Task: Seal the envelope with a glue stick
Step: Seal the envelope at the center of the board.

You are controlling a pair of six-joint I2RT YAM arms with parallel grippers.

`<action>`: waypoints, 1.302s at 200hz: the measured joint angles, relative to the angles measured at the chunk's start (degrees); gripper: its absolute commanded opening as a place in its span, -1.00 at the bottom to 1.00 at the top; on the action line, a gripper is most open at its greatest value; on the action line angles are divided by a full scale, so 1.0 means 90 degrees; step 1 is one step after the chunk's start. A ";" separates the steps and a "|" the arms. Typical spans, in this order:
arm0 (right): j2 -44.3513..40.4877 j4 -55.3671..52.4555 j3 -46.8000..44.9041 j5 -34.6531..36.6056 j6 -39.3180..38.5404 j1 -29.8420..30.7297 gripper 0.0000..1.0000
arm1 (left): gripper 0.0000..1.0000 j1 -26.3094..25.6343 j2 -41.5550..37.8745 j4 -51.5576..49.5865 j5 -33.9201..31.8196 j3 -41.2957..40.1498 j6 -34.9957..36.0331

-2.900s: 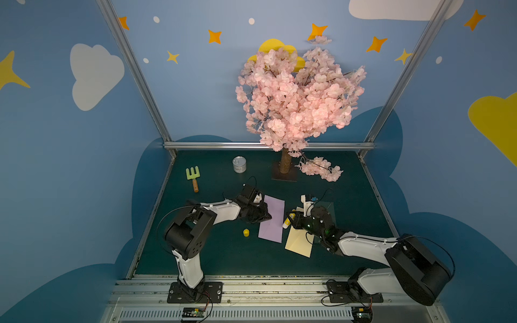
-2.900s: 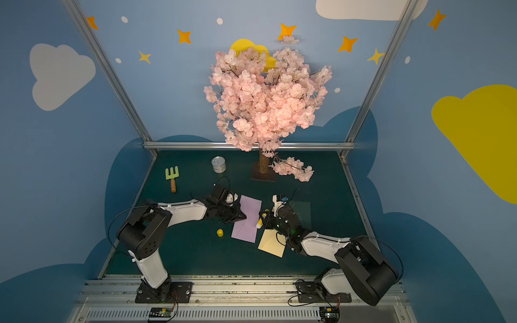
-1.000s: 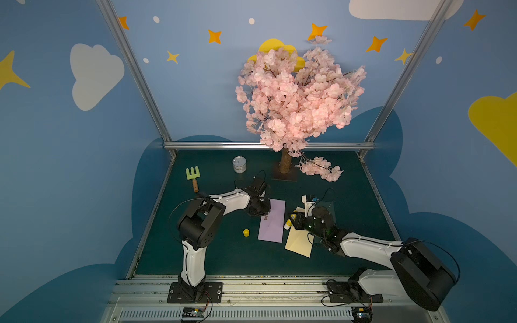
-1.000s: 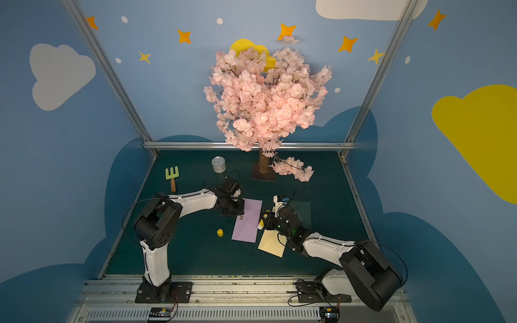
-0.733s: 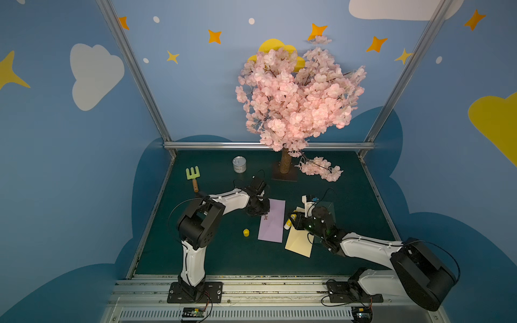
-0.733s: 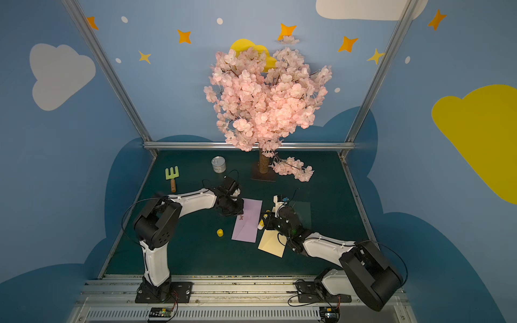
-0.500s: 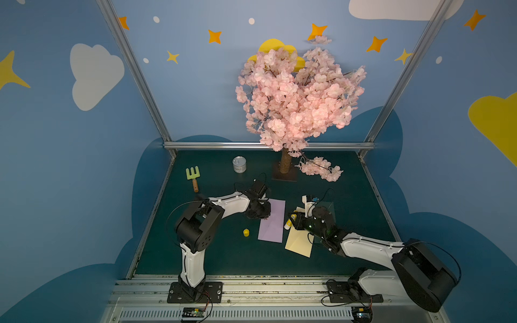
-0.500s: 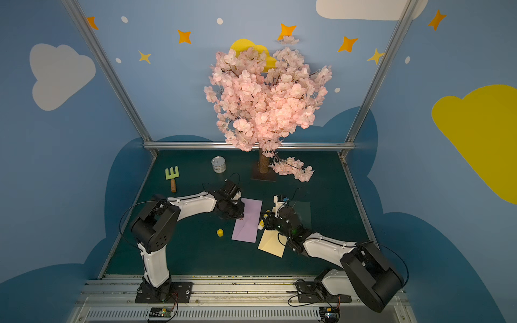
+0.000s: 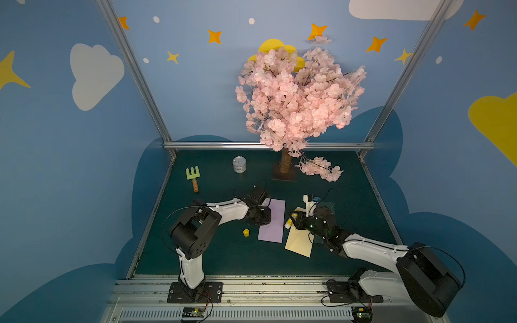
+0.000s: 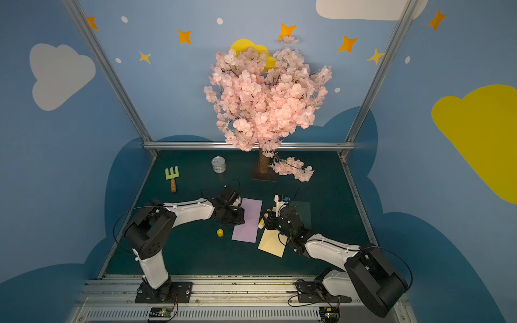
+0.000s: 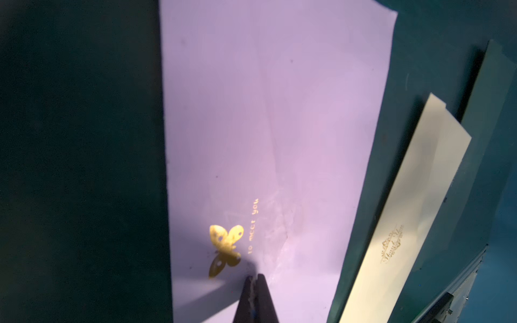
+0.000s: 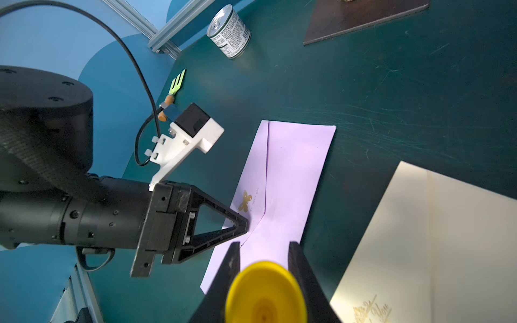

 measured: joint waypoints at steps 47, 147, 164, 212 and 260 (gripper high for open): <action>0.0000 -0.0022 -0.0027 0.0034 0.0000 -0.0005 -1.00 | -0.95 -0.0005 -0.0155 0.0012 0.0002 -0.0197 -0.0068; 0.0032 -0.0039 -0.0029 0.0070 -0.0017 -0.0063 -1.00 | -0.94 0.0272 0.0503 -0.0209 0.0345 0.0631 -0.0012; 0.0029 -0.0075 -0.0029 0.0080 -0.0022 -0.0092 -1.00 | -0.95 0.0350 0.0612 -0.0238 0.0398 0.0777 0.0061; -0.0010 -0.0160 -0.0034 0.0092 -0.0024 -0.0141 -1.00 | -0.95 0.0578 0.0636 -0.0226 0.0408 0.0804 0.0226; -0.0085 -0.0245 -0.0034 0.0092 -0.0024 -0.0143 -1.00 | -0.95 0.0748 0.0775 -0.0272 0.0420 0.0993 0.0330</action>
